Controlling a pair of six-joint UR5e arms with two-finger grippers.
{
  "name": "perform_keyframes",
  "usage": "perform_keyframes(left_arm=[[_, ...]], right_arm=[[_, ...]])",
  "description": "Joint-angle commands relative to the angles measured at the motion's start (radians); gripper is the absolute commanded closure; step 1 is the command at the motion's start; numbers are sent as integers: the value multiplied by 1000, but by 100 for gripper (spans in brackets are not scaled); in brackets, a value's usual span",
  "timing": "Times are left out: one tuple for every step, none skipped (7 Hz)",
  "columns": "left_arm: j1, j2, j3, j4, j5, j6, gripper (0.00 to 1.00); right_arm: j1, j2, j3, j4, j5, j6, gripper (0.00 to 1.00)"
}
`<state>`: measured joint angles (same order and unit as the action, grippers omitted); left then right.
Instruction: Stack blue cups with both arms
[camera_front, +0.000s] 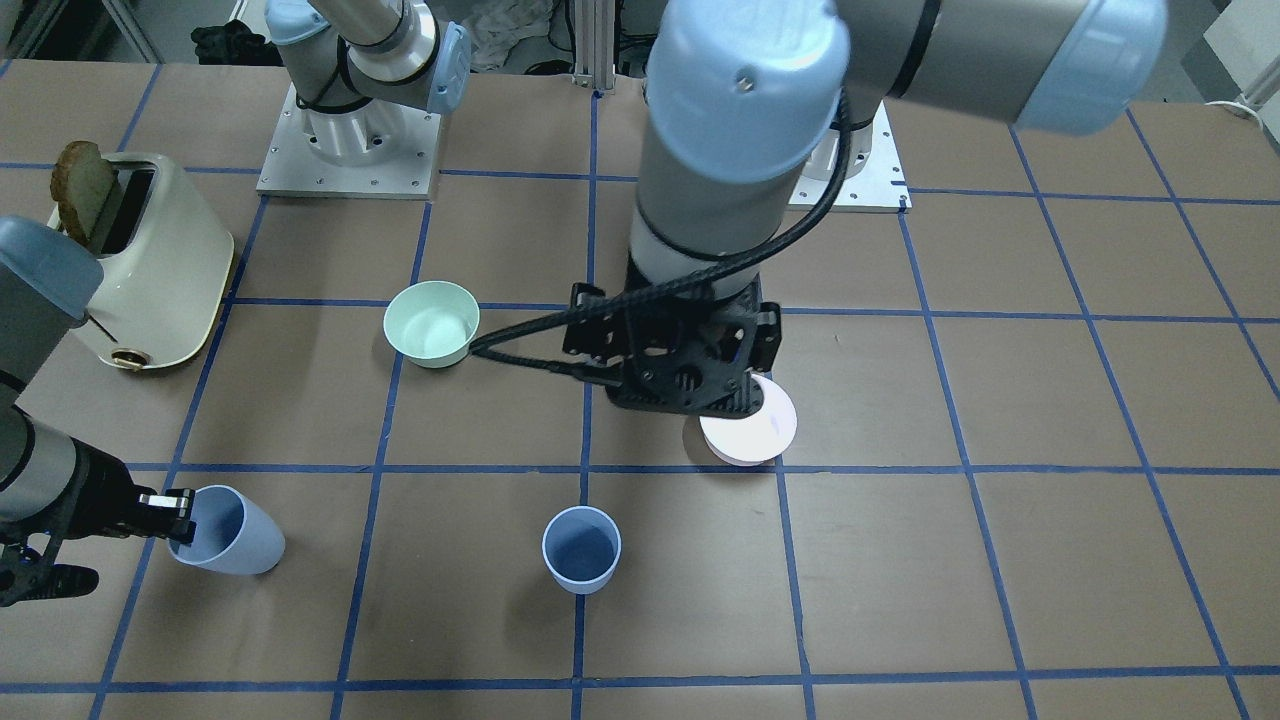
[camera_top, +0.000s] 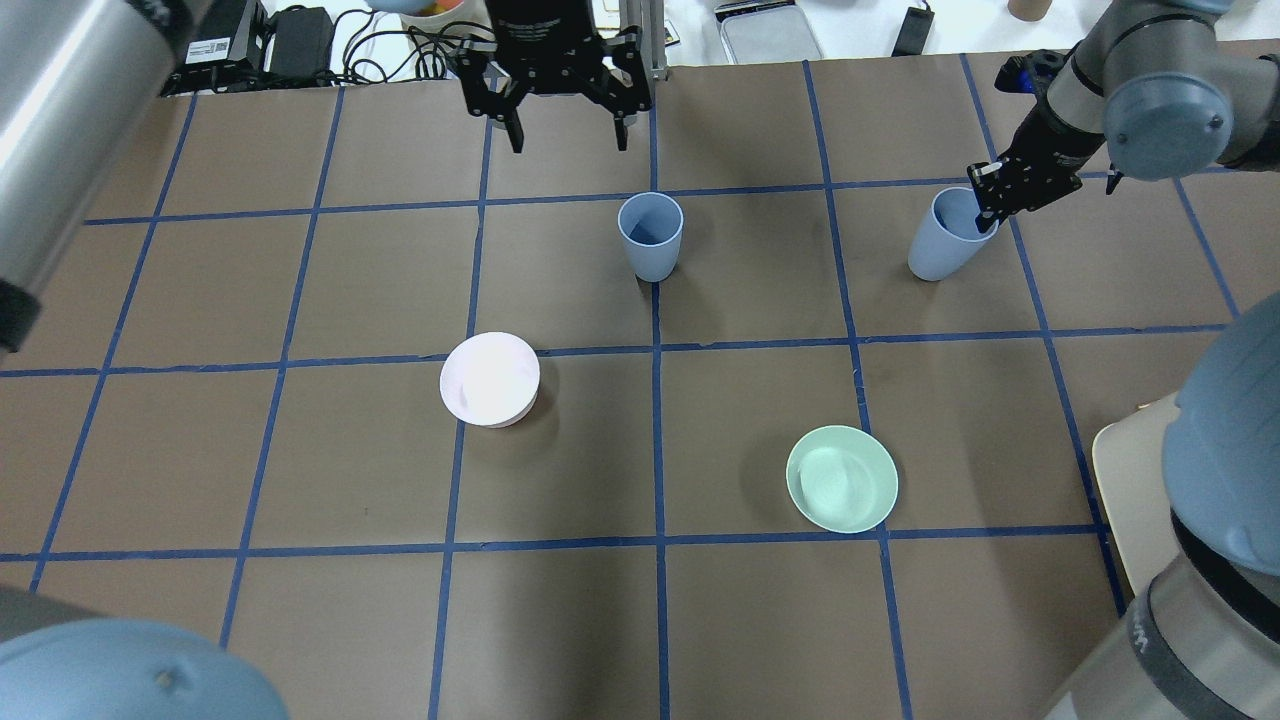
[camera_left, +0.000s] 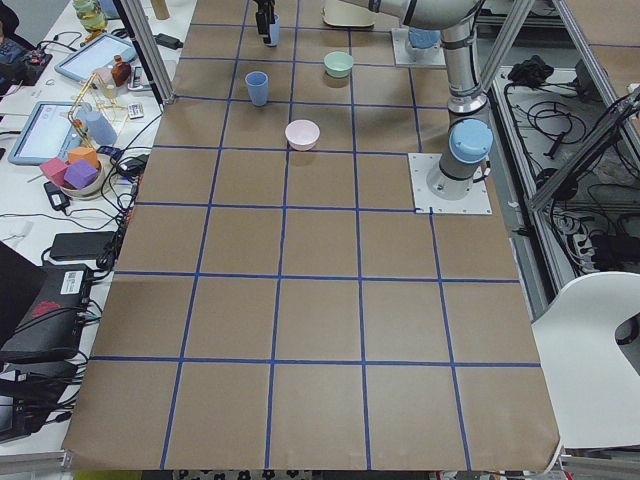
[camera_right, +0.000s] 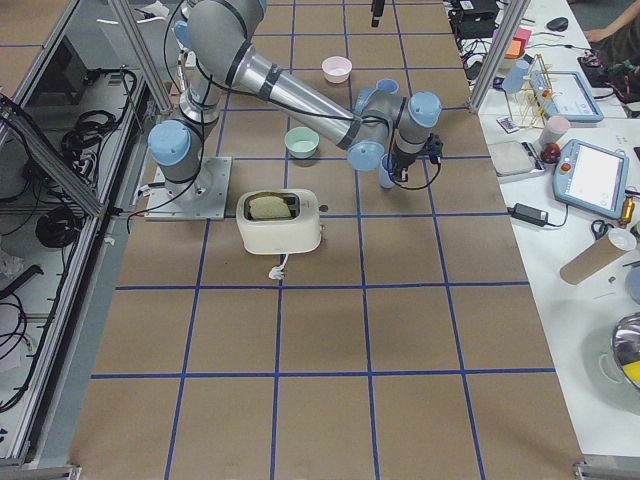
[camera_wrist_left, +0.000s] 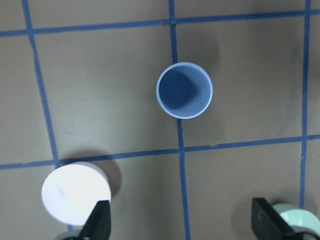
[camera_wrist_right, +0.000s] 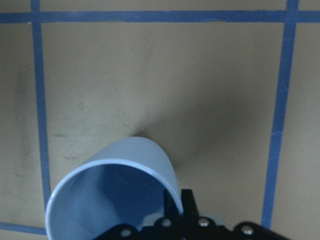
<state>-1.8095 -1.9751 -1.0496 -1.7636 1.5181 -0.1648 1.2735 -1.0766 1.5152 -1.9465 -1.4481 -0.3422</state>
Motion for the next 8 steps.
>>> perform_keyframes(left_arm=[[64, 141, -151, -28, 2, 28, 0], [100, 207, -226, -20, 28, 28, 0], [181, 260, -281, 30, 27, 66, 0], [200, 295, -329, 45, 30, 106, 0], [203, 323, -378, 73, 31, 117, 0], [208, 346, -421, 119, 31, 119, 0], [208, 358, -452, 163, 31, 119, 0], [217, 366, -460, 171, 31, 120, 0]], right_arm=[[24, -67, -32, 84, 5, 82, 90], [88, -100, -80, 166, -1, 179, 90], [184, -103, -146, 223, -6, 315, 90], [285, -100, -217, 263, -15, 488, 90], [373, -92, -274, 293, -29, 611, 90], [442, -82, -294, 290, -50, 726, 90], [496, -53, -300, 273, -58, 805, 90], [532, -14, -323, 237, -75, 847, 89]])
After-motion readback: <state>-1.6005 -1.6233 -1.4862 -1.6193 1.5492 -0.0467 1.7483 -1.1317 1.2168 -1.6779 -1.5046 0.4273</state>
